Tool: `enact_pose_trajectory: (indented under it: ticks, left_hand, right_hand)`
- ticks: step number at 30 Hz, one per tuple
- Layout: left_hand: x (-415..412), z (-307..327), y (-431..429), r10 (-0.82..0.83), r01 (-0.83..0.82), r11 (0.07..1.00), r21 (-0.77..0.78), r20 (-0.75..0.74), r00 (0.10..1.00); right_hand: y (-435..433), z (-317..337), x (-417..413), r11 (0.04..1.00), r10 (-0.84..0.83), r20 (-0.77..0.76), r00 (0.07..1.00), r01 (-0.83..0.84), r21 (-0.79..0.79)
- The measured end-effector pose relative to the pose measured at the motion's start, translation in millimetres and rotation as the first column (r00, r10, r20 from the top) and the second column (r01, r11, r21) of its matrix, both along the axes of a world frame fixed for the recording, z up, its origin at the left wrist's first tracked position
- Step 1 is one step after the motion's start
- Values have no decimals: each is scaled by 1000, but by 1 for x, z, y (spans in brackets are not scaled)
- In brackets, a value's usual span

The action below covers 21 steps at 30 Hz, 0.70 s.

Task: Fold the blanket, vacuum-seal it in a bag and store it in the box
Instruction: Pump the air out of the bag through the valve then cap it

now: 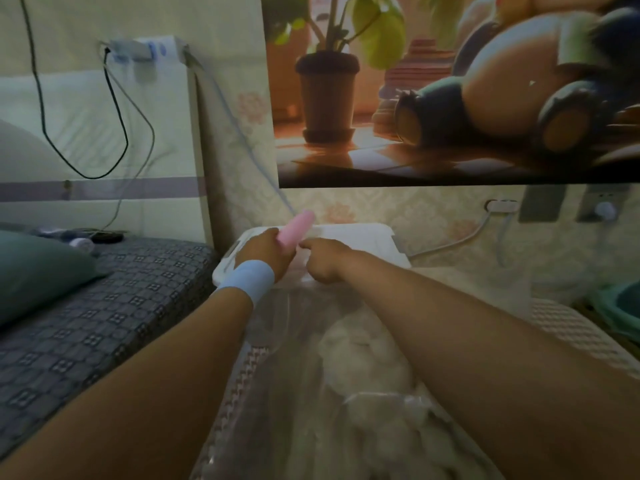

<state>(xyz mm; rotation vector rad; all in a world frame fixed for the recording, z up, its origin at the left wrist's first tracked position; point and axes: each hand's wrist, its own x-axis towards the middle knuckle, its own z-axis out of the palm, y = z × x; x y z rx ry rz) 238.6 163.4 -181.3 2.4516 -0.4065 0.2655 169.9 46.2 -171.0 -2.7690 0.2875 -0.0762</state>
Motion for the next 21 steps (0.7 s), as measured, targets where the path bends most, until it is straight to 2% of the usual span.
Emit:
enact_pose_trajectory:
  ticks: [2, 4, 7, 10, 12, 15, 21]
  left_hand:
    - [-22, 10, 5, -40, 44, 997, -56, 58, 997]
    - [-46, 20, 12, -74, 85, 987, -140, 81, 994]
    - [-92, 34, 16, -145, 164, 964, -208, 104, 984]
    - [-154, 43, 15, -246, 277, 944, -179, 177, 953]
    - [-194, 41, 14, -321, 350, 921, -169, 177, 930]
    - [-258, 25, 7, -461, 477, 873, -103, 149, 875]
    - [-361, -37, -15, -633, 624, 774, 106, 78, 771]
  right_hand:
    - [-3, 6, -15, 990, -35, 95, 995, 22, 136]
    - [-6, 17, -42, 982, -54, 185, 981, 19, 190]
    - [-13, 32, -93, 987, -77, 307, 949, 29, 158]
    - [-27, 33, -162, 993, -101, 373, 922, 71, 94]
    - [-43, 23, -211, 994, -105, 357, 928, 89, 60]
    - [-70, -6, -299, 980, -194, 289, 938, 176, 89]
    - [-100, -92, -438, 907, -409, -9, 913, 407, 109]
